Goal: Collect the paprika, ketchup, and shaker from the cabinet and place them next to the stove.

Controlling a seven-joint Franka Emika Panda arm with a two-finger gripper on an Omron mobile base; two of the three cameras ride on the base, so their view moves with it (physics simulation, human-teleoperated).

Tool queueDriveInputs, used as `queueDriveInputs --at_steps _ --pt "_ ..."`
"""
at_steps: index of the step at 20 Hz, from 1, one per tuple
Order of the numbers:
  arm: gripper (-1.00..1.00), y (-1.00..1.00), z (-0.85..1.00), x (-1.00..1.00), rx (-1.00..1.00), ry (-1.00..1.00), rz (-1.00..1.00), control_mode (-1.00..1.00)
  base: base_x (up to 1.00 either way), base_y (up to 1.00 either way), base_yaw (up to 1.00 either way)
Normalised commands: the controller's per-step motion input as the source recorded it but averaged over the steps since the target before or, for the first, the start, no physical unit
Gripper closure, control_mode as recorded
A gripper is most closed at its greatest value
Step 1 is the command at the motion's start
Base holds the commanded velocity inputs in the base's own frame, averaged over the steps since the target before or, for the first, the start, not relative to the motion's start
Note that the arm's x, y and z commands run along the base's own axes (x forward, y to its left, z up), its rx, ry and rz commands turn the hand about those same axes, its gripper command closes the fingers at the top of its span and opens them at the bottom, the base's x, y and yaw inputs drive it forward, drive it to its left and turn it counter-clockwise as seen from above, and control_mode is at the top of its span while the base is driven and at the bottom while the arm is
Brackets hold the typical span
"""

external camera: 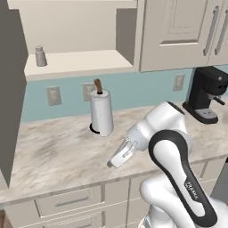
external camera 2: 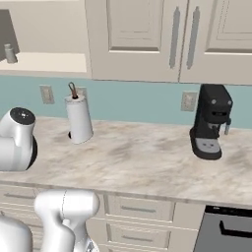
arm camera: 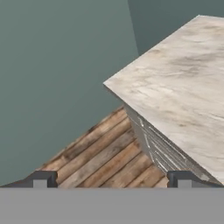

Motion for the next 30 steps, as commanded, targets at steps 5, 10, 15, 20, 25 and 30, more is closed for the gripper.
queueDriveInputs --at_steps 5,10,15,20,25,30 --pt "-1.00 0.00 0.00 0.00 0.00 0.00 0.00 1.00 0.61 0.58 -0.02" --pt "-1.00 0.00 0.00 0.00 0.00 0.00 0.00 1.00 0.47 0.81 0.00" --pt "-1.00 0.00 0.00 0.00 0.00 0.00 0.00 1.00 0.37 0.84 0.05" --pt "-1.00 0.20 0.04 0.00 0.00 -0.02 0.00 -1.00 0.12 0.45 0.05" --pt "-1.00 0.28 0.81 0.00 0.00 -0.14 -0.03 -1.00 0.00 0.00 0.00" --pt "-1.00 0.04 0.90 0.02 0.00 -0.15 -0.11 -1.00 0.00 0.00 0.00"
